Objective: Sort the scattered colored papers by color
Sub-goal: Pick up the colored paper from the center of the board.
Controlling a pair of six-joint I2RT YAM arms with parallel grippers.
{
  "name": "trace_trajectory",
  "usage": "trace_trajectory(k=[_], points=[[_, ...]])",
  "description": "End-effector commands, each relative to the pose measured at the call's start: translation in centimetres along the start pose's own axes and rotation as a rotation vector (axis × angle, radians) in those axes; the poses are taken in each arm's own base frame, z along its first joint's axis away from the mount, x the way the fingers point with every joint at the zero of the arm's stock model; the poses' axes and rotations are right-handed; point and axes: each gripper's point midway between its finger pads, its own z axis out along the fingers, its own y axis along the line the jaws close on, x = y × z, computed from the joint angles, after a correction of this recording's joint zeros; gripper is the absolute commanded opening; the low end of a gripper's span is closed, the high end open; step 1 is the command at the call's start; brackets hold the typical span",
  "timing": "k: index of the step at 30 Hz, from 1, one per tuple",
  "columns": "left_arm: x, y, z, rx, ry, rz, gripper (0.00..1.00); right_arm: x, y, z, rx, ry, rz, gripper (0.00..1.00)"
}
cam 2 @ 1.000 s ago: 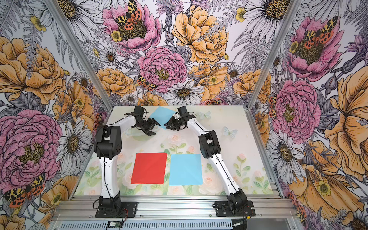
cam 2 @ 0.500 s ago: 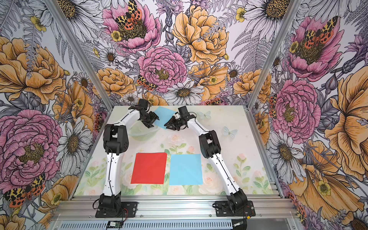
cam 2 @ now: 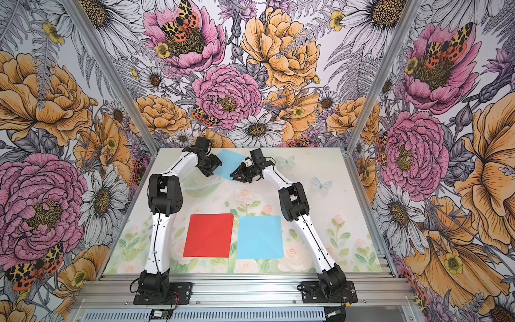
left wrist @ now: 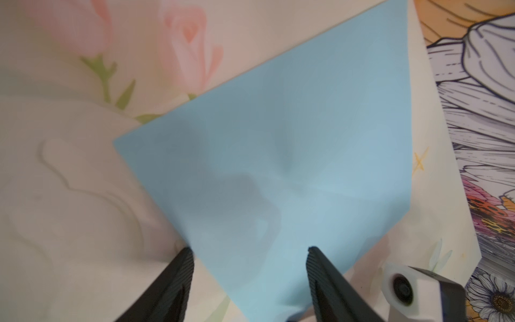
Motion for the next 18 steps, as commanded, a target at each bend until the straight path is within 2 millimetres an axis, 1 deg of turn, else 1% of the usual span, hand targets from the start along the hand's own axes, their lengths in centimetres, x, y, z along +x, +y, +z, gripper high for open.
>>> trace_trajectory(k=[1,4,7,13,16,18], points=[[-2.4,9.3,3.0,-0.295,-0.061,-0.001,0.69,0.3,-5.7,0.0,0.128,0.004,0.128,0.30],[-3.4,10.5,3.4,-0.300,-0.049,-0.011,0.69,0.4,-5.7,0.0,0.128,0.006,0.126,0.30],[-4.0,10.5,3.9,-0.293,-0.043,0.016,0.69,0.5,-5.8,0.0,0.129,0.010,0.128,0.30],[-3.3,9.7,5.5,-0.262,0.007,0.023,0.69,0.5,-5.8,-0.1,0.126,0.013,0.128,0.30],[-2.7,8.3,6.1,-0.211,0.038,0.044,0.70,0.4,-5.7,-0.2,0.126,0.011,0.129,0.30],[-2.2,7.7,6.4,-0.192,0.060,0.044,0.70,0.4,-5.7,-0.3,0.125,0.012,0.129,0.30]])
